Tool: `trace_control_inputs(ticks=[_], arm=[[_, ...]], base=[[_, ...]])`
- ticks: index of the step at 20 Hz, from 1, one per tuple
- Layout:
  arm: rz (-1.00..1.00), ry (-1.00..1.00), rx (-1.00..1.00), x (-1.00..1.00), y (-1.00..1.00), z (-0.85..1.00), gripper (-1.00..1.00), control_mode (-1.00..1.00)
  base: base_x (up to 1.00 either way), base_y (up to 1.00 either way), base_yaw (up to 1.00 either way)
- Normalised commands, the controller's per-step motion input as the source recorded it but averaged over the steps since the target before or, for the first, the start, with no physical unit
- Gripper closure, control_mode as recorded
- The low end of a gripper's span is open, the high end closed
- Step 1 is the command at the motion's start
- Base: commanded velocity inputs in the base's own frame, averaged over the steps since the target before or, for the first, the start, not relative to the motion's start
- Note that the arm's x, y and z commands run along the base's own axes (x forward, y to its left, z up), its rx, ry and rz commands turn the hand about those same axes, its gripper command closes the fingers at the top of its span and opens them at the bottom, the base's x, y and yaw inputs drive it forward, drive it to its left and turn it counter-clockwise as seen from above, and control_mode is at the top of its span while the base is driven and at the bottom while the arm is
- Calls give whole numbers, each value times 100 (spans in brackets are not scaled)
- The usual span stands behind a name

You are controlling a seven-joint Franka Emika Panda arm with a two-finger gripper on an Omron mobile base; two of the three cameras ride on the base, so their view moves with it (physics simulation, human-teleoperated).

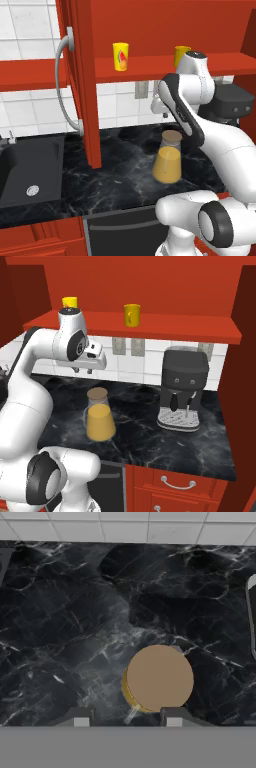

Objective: There is a tray on the dining counter. Grab the cup, mug, and pitcher and place them on the tray. The pitcher may be placed next to the tray if it cannot fit the tray.

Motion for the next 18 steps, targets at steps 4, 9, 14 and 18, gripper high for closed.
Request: trace_control_inputs(ticks=[4, 9, 14, 18], arm=[[0, -2, -1, -12, 10, 0, -100, -100], [0, -12, 0, -27, 14, 10, -100, -100], [0, -22, 3, -9, 12, 43, -100, -100], [0, -25, 7, 0, 3, 54, -100, -100]], base=[[0, 0, 0], [0, 0, 0], [0, 0, 0], [0, 0, 0]])
